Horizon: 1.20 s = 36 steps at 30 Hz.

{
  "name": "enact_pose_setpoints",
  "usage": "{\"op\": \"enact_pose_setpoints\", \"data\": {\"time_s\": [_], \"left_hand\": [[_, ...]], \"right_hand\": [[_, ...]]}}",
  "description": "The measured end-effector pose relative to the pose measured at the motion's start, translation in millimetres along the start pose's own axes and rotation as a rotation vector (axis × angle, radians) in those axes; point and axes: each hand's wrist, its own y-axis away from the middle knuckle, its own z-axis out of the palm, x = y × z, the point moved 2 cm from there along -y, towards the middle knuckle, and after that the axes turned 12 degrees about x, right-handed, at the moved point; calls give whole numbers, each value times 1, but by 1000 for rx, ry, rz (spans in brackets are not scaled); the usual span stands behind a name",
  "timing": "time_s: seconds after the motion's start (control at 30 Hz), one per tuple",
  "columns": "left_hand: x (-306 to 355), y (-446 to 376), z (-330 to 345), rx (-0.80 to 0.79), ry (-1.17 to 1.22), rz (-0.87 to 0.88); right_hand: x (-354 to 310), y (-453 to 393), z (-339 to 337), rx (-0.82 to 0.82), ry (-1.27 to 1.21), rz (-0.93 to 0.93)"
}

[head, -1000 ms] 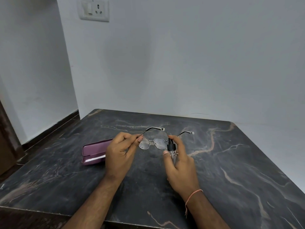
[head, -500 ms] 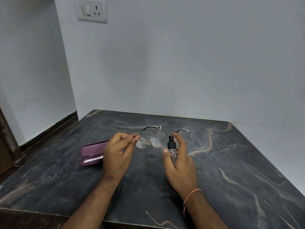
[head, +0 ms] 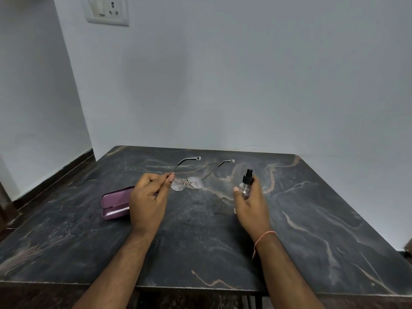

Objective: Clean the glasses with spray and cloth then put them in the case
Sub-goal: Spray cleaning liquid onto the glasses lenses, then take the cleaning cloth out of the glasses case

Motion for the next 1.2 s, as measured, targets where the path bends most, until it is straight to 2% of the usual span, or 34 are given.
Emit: {"op": "enact_pose_setpoints", "data": {"time_s": [0.2, 0.6, 0.67, 0.7, 0.77, 0.8, 0.83, 0.97, 1.1, 1.2], "left_hand": [[-3, 3, 3, -40, 6, -5], [-8, 6, 3, -81, 0, -19], [-7, 6, 3, -83, 3, -29], [-7, 6, 3, -84, 4, -29], [-7, 6, 3, -87, 5, -27], [-7, 6, 3, -87, 3, -26], [-7, 6, 3, -84, 3, -23], [-7, 6, 1, -84, 15, 4], [-4, 6, 2, -113, 44, 66], [-3, 8, 3, -138, 52, 94]], "right_hand": [[9, -19, -15, 205, 57, 31], [16, -17, -19, 238, 76, 122], [6, -10, -25, 340, 162, 37], [-3, -4, -27, 423, 171, -65], [-16, 6, -27, 509, 92, -250], [-19, 11, -24, 462, 22, -274], [-21, 14, -18, 343, -62, -219], [-23, 22, 7, -219, -305, 386], [-16, 11, 1, -356, -439, 627], [-12, 5, -7, -423, -487, 683]]}}
